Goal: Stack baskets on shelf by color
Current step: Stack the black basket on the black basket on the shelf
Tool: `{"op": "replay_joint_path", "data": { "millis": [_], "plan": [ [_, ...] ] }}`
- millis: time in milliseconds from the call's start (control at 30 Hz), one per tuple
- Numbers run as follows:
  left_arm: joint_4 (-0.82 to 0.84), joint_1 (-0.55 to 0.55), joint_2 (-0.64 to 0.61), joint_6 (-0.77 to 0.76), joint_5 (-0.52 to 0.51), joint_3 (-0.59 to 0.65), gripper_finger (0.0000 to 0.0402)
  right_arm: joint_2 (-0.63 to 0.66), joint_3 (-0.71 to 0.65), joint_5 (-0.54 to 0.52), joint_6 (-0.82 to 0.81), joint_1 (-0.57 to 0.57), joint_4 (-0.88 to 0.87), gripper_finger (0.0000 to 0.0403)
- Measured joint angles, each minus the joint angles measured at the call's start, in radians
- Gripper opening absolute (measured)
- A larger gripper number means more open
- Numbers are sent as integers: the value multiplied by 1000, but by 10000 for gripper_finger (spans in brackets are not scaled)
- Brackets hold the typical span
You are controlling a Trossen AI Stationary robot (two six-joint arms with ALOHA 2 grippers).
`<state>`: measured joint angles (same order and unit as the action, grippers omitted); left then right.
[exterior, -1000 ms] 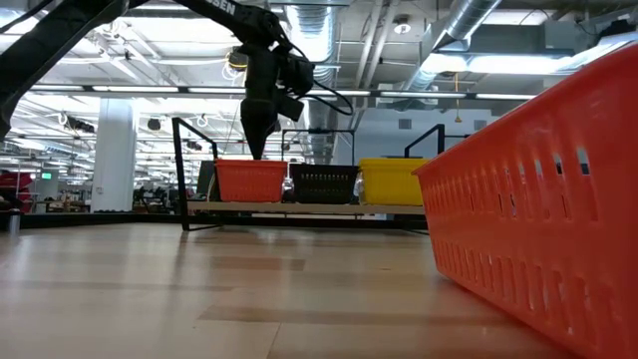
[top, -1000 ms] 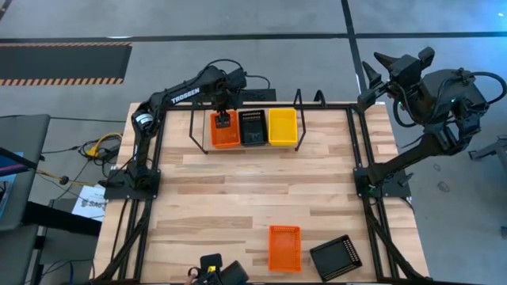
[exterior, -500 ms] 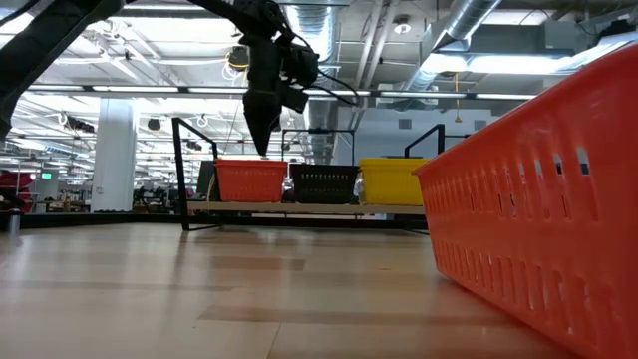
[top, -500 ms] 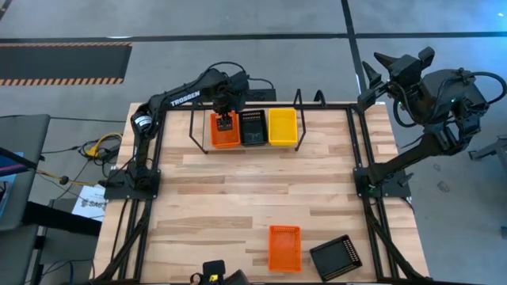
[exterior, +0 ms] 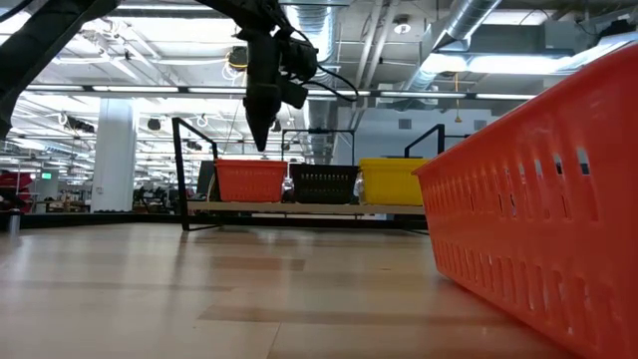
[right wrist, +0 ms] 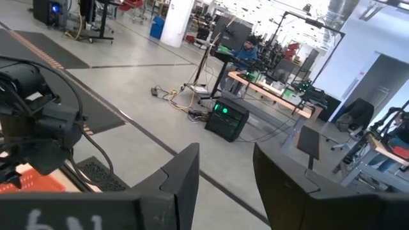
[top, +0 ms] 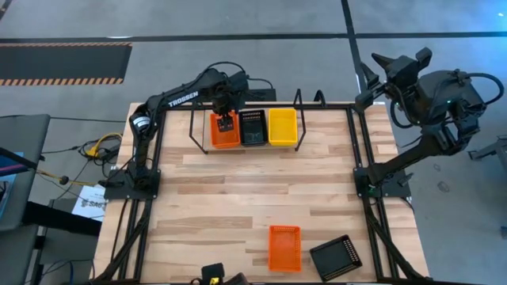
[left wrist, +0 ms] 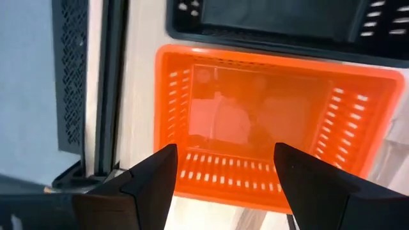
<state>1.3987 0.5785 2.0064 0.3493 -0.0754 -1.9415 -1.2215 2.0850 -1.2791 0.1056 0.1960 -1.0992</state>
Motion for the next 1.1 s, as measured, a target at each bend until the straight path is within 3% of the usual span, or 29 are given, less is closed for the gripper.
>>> {"op": "replay_joint_path", "data": {
  "millis": [167,333,500,700,800,967,1100],
  "plan": [
    [-50,-1,4,70,53,0,247,-10,0,0,32,0,0,167],
    [-107,-13,7,23,89,0,247,-10,0,1,35,0,0,169],
    [-137,-51,7,-6,390,0,247,-7,0,62,37,0,0,176],
    [-336,-120,7,-137,728,0,247,-7,0,79,61,0,0,176],
    [-447,-148,7,-216,843,0,247,-7,0,79,64,0,0,176],
    [-543,-207,-4,-246,855,0,247,-7,0,81,64,0,-1,177],
    [-592,-259,-25,-279,787,-3,247,-1,0,131,76,0,-16,175]
  ]
}}
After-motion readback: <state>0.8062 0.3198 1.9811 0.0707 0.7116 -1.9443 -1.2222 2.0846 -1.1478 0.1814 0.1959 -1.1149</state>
